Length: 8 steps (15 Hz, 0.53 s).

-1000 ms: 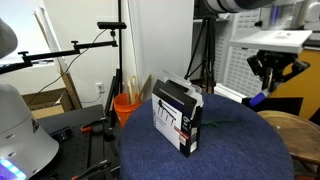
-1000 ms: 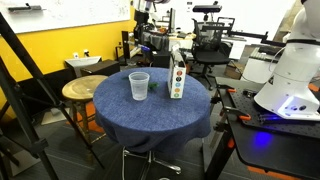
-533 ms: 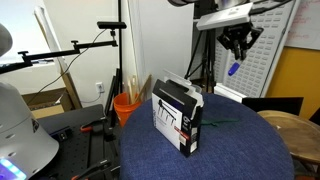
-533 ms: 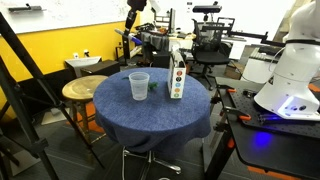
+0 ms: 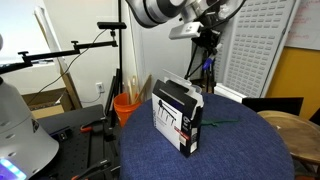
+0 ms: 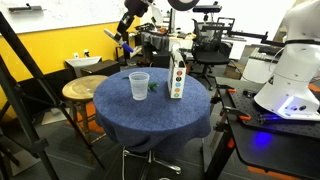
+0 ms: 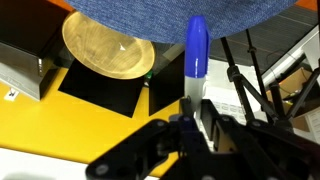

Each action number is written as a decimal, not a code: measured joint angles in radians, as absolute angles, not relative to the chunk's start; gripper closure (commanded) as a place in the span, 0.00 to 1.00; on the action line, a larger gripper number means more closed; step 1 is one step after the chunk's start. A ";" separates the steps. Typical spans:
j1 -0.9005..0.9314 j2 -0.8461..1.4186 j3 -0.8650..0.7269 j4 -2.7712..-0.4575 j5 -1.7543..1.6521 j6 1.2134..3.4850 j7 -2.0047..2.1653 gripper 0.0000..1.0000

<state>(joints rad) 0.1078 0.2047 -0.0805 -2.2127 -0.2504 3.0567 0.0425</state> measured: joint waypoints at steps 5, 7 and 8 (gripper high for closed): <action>0.225 0.207 -0.260 -2.243 -0.404 3.091 0.274 0.96; 0.280 0.212 -0.325 -2.243 -0.469 3.092 0.362 0.96; 0.312 0.214 -0.353 -2.243 -0.500 3.093 0.407 0.96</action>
<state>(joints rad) 0.3115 0.2143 -0.3535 -2.2433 -0.5002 3.0928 0.4068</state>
